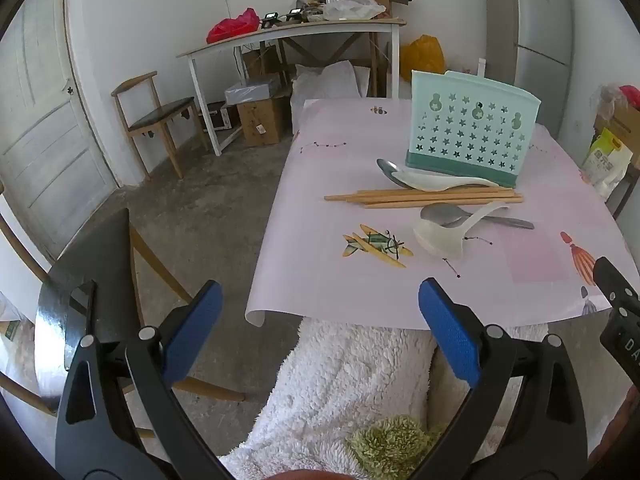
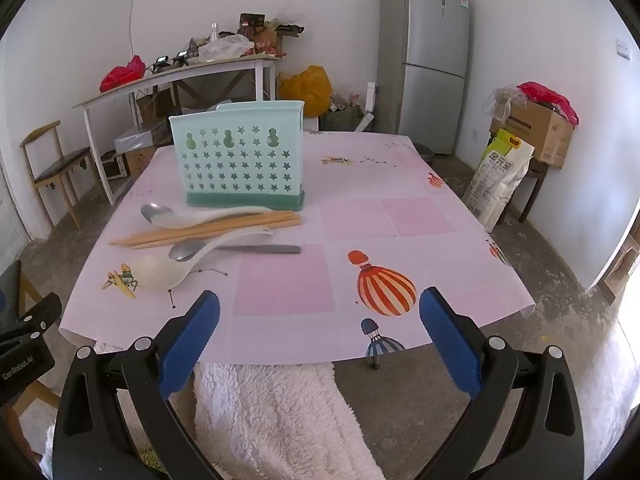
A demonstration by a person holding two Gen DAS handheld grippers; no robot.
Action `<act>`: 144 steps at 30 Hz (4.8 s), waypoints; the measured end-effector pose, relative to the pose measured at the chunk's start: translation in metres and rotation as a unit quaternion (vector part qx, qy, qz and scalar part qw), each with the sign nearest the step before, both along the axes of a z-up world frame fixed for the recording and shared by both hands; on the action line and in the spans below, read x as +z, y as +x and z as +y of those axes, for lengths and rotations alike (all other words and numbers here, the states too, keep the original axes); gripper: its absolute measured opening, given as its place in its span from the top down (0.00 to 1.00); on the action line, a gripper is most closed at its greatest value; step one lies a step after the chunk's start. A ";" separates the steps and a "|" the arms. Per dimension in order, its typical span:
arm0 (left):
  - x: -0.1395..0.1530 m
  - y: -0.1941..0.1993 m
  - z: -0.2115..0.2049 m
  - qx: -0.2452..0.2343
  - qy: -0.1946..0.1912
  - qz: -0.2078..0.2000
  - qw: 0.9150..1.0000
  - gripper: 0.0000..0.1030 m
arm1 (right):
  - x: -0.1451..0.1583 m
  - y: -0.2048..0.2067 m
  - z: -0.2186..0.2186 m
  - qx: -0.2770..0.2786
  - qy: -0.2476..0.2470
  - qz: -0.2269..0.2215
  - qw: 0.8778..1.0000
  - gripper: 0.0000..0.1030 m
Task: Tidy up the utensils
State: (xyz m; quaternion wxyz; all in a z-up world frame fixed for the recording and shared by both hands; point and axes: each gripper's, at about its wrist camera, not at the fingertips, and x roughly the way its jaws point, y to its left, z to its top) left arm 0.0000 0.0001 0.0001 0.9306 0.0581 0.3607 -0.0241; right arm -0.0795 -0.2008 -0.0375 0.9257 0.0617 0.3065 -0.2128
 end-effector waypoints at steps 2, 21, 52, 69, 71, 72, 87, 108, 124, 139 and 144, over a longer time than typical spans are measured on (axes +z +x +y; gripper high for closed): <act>0.000 0.000 0.000 0.000 -0.002 -0.001 1.000 0.08 | 0.000 0.000 0.000 0.000 0.001 0.001 1.000 0.05; -0.002 0.004 0.000 0.002 -0.001 0.003 1.000 0.08 | -0.001 0.001 0.000 0.000 -0.001 0.001 1.000 0.05; -0.004 0.003 0.002 0.003 0.003 0.007 1.000 0.08 | -0.001 0.001 -0.001 0.000 0.002 0.000 1.000 0.05; -0.003 0.009 0.007 0.004 0.005 0.007 1.000 0.08 | -0.002 0.000 -0.002 0.000 0.002 0.000 1.000 0.05; -0.003 0.009 0.006 0.002 0.008 0.006 1.000 0.08 | -0.001 0.003 0.000 0.000 0.002 0.000 1.000 0.05; -0.002 0.009 0.005 0.002 0.008 0.006 1.000 0.08 | 0.000 0.003 0.000 0.000 0.002 0.000 1.000 0.05; 0.002 0.016 0.001 0.002 0.019 -0.001 1.000 0.08 | 0.000 0.002 -0.001 0.000 0.000 -0.001 1.000 0.05; -0.020 0.074 0.014 -0.092 -0.146 0.019 0.985 0.08 | -0.021 0.050 -0.017 0.044 -0.015 0.023 0.999 0.05; -0.057 0.106 -0.020 -0.183 -0.244 0.143 0.941 0.43 | -0.052 0.097 -0.038 0.056 0.010 0.069 0.996 0.05; -0.096 0.133 -0.023 -0.136 -0.352 0.247 0.892 0.83 | -0.052 0.093 -0.048 0.048 0.023 0.064 0.997 0.05; -0.099 0.135 -0.016 -0.134 -0.347 0.251 0.894 0.96 | -0.037 0.082 -0.055 0.042 0.011 0.041 0.998 0.05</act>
